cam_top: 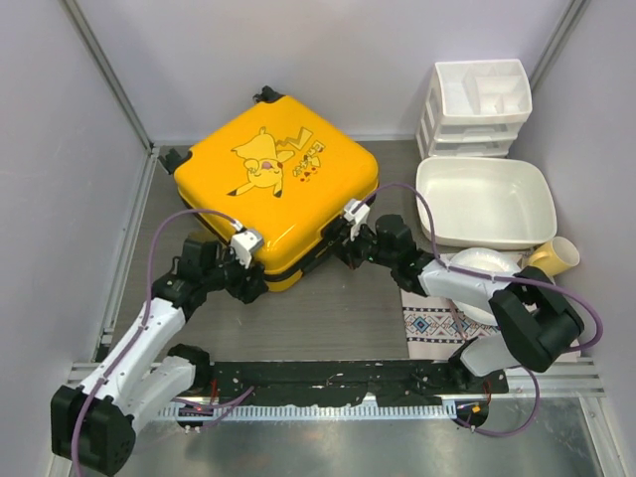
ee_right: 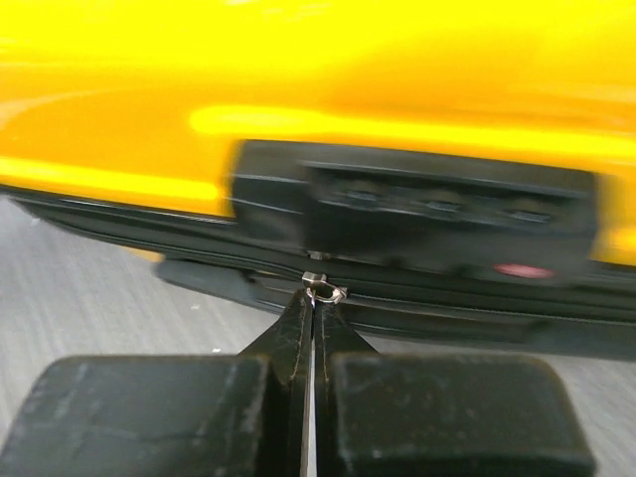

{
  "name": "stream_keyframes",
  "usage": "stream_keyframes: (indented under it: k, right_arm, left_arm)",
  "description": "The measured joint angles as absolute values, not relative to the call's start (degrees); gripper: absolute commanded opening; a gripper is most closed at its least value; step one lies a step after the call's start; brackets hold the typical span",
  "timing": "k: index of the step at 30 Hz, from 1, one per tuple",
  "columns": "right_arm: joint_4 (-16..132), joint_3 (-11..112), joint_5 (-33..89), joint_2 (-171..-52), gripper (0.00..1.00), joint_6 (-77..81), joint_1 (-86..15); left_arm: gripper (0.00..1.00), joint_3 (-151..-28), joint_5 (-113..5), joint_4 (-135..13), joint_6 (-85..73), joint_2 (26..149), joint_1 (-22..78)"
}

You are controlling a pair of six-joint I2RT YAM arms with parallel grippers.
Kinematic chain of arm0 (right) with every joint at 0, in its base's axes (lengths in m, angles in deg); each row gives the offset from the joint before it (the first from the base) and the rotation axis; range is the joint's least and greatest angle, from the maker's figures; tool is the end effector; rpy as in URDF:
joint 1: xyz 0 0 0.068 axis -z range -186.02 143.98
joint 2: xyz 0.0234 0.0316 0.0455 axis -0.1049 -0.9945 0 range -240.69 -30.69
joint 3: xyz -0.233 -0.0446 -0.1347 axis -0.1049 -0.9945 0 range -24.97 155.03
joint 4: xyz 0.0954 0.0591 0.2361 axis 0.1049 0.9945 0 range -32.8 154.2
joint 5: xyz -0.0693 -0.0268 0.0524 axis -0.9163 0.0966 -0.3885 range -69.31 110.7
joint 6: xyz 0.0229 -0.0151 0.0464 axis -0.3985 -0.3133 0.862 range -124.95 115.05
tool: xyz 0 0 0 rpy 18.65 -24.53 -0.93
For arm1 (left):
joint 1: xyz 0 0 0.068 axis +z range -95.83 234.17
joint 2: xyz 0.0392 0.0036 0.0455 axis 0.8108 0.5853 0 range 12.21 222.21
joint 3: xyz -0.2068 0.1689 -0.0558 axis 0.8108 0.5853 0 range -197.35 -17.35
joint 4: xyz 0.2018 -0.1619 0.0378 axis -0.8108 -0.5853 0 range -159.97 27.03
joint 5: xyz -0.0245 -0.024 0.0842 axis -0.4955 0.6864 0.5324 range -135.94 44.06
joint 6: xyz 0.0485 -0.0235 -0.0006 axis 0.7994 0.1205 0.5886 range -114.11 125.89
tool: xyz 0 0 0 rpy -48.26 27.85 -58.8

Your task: Open, take out, and arrange the luggage

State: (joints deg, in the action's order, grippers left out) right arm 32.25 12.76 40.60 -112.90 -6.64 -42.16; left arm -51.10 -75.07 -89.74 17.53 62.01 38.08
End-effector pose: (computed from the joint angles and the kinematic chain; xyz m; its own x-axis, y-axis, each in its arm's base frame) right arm 0.2371 0.1880 0.2104 -0.2458 -0.2138 -0.9454 -0.8212 0.5641 0.0860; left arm 0.1670 -0.0662 0.2336 -0.5214 0.3340 -0.7852 0.7050 0.6871 -0.1759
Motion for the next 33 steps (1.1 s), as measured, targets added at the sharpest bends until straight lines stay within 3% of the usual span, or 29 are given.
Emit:
stream_keyframes:
  k: [11,25,29,33]
  right_arm:
    - [29.7,11.6,36.9,-112.8,0.01,1.6,-56.3]
    - [30.4,12.5,10.9,-113.3,0.01,11.8,-68.5]
    - [32.3,14.1,7.2,-114.0,0.01,13.4,-70.2]
    - [34.6,14.3,4.3,-112.6,0.01,14.5,-70.9]
  left_arm:
    - [0.61,-49.0,-69.1,-78.3,8.1,68.2,29.1]
    - [0.62,-49.0,-65.4,-71.8,1.4,71.5,24.4]
    - [0.61,-49.0,-65.3,-73.5,3.7,69.1,25.2]
    - [0.66,-49.2,-67.8,-78.3,10.3,59.1,31.0]
